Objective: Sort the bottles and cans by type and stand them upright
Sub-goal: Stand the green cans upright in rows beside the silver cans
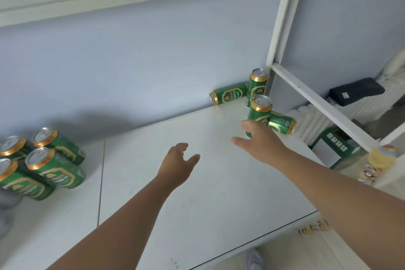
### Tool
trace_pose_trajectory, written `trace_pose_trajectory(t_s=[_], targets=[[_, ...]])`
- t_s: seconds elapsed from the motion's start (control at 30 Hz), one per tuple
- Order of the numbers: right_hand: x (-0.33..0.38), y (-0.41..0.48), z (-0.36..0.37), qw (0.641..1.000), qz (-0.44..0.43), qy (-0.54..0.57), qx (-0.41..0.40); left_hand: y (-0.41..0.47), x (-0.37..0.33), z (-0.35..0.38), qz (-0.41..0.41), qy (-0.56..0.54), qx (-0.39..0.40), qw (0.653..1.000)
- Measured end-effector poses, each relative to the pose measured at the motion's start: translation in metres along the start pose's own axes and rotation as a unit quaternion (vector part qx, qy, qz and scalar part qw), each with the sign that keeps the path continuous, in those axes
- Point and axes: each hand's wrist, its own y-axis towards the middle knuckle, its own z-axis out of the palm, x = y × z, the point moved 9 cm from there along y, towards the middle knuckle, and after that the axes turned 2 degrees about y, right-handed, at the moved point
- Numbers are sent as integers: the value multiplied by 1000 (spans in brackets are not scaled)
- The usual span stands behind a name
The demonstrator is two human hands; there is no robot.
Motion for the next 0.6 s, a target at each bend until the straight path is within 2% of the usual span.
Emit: trace_pose_trajectory(t_s=[0.17, 0.4, 0.6], targets=[[-45, 14, -19, 1000, 8, 25, 8, 35, -47, 36, -18, -22, 15, 999], [-100, 21, -39, 994, 56, 78, -44, 80, -79, 58, -54, -55, 18, 997], [-112, 46, -50, 986, 67, 109, -105, 147, -87, 52, -112, -132, 3, 985]])
